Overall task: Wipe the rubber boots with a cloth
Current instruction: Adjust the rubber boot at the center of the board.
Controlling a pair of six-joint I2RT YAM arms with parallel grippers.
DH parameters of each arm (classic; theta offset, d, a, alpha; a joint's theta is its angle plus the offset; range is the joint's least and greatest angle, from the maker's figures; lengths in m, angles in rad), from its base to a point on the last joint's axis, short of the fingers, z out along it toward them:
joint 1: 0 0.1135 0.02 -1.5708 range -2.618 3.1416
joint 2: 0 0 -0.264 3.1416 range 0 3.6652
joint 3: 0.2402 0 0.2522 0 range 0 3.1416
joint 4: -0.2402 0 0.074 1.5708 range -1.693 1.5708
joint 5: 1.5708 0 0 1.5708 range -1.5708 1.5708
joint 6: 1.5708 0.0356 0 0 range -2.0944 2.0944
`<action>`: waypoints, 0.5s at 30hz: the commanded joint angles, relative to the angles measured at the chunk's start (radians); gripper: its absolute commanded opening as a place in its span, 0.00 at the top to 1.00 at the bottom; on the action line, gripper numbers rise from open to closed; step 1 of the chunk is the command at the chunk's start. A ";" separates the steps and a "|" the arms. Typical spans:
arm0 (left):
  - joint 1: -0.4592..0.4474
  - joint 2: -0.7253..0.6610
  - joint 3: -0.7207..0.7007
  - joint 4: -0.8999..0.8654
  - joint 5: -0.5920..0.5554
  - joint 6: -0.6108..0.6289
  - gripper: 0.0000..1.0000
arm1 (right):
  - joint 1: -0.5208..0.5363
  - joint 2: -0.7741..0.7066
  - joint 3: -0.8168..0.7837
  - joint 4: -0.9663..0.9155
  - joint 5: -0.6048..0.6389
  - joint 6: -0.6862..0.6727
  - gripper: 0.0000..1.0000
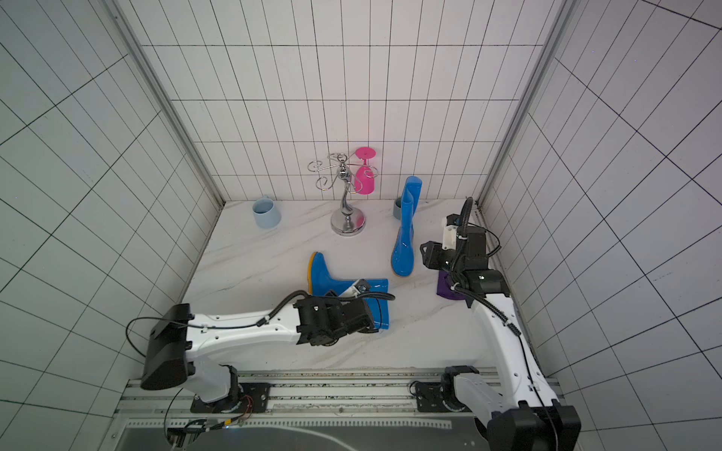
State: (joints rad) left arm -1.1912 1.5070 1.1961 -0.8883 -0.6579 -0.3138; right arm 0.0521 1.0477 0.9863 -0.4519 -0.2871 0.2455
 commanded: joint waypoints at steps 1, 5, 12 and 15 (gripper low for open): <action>0.208 -0.180 -0.110 0.122 0.176 -0.005 0.41 | -0.010 0.011 0.006 0.017 0.002 -0.008 0.51; 0.415 -0.369 -0.274 0.333 0.377 0.018 0.40 | -0.009 0.014 0.003 0.017 0.018 -0.007 0.50; 0.468 -0.283 -0.276 0.336 0.587 0.063 0.40 | -0.010 0.043 -0.032 0.025 -0.013 0.010 0.50; 0.415 -0.207 -0.232 0.277 0.552 0.082 0.41 | -0.010 0.026 -0.038 0.023 0.010 0.006 0.50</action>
State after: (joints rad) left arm -0.7383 1.2533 0.9257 -0.5972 -0.1650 -0.2722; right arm 0.0521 1.0927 0.9840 -0.4419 -0.2878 0.2523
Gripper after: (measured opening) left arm 0.597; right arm 0.497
